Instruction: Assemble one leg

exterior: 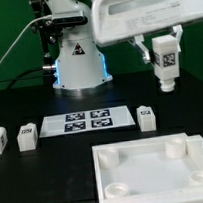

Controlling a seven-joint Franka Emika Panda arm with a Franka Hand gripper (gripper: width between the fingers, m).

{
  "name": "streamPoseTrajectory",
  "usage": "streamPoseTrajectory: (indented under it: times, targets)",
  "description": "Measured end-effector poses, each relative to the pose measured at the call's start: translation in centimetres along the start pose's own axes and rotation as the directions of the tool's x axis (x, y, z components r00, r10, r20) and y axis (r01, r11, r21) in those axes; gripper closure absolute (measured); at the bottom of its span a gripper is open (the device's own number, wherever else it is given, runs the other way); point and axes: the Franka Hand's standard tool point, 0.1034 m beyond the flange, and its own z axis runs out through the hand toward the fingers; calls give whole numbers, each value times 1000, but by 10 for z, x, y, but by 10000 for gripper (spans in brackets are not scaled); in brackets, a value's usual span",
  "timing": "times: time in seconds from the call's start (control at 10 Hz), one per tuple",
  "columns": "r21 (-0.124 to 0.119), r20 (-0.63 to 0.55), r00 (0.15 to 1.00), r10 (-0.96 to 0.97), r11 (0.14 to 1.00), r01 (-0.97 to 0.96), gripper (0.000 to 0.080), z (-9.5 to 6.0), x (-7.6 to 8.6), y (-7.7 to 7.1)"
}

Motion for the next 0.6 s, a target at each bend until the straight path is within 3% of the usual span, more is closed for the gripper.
streamPoseTrajectory:
  times: [0.1,0.2,0.3,0.6]
  targets:
    - [-8,-8,1000,9,1000,-9,511,3,23,13]
    - [-3,-17,1000,10,1000,-10,511,11,43,13]
    - [1,-22,1000,10,1000,-10,511,20,55,14]
    - [4,-16,1000,23,1000,-23,511,25,53,16]
